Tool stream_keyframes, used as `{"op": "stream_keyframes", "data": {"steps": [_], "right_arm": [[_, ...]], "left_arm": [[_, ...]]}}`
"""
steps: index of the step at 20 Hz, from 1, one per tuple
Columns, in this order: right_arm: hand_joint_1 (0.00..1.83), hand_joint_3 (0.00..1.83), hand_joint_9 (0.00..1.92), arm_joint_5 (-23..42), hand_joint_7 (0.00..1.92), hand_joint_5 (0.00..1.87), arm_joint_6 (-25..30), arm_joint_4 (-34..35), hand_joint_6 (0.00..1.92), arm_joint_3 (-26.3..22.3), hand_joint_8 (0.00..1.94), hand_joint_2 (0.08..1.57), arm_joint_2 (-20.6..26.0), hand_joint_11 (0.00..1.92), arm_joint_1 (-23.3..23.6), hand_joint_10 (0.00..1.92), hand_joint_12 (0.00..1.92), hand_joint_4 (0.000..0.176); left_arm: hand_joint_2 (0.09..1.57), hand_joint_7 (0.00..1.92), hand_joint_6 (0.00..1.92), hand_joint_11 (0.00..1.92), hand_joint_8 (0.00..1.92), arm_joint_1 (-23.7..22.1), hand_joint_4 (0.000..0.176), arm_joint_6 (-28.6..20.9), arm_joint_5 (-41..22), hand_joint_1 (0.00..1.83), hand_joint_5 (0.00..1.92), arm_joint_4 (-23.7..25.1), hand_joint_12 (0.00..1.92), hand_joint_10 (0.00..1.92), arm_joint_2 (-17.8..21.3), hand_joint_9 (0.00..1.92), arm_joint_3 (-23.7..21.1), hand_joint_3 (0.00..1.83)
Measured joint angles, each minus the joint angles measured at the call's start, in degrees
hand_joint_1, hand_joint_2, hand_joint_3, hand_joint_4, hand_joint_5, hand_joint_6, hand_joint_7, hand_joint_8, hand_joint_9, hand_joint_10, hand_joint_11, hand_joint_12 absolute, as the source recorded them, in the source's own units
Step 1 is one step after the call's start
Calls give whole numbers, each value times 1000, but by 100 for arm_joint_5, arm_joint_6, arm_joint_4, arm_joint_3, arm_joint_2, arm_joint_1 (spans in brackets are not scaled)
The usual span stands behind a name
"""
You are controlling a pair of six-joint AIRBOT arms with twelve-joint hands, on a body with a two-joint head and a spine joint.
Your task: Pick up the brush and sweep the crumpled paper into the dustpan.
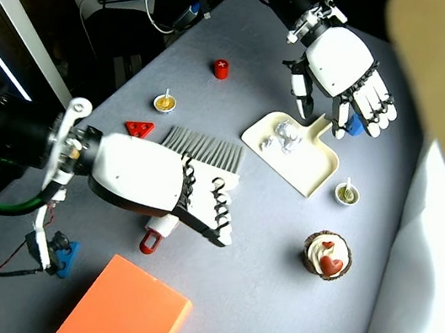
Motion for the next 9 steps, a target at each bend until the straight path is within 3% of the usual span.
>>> {"op": "stream_keyframes", "data": {"steps": [3,5,6,7,9], "right_arm": [[334,1,333,39,314,247,2308,-2387,0,-221,0,924,573,359,-293,0,32,0],[281,10,280,249,300,252,3112,-2846,2,-278,0,949,765,314,-334,0,11,0],[290,9,251,498,277,239,3659,-2999,0,-262,0,952,866,292,-334,0,2,0],[290,6,252,870,276,237,4354,-3322,0,-166,1,947,968,302,-334,3,6,0],[303,5,271,1390,283,267,5143,-3565,11,-9,4,950,1034,311,-391,9,10,0]], "left_arm": [[1031,201,0,122,0,20,66,-39,28,974,815,-15,9,2,2,151,-42,0],[1034,191,0,104,0,20,74,-79,2,966,785,-17,1,0,2,140,-52,0],[1032,197,0,107,2,20,87,-81,2,945,782,-13,2,0,0,137,-50,0],[1027,202,2,110,4,20,87,-81,13,941,785,-15,4,2,2,141,-50,0],[1026,182,3,90,0,44,79,-81,42,956,791,-15,0,0,2,124,-50,0]]}}
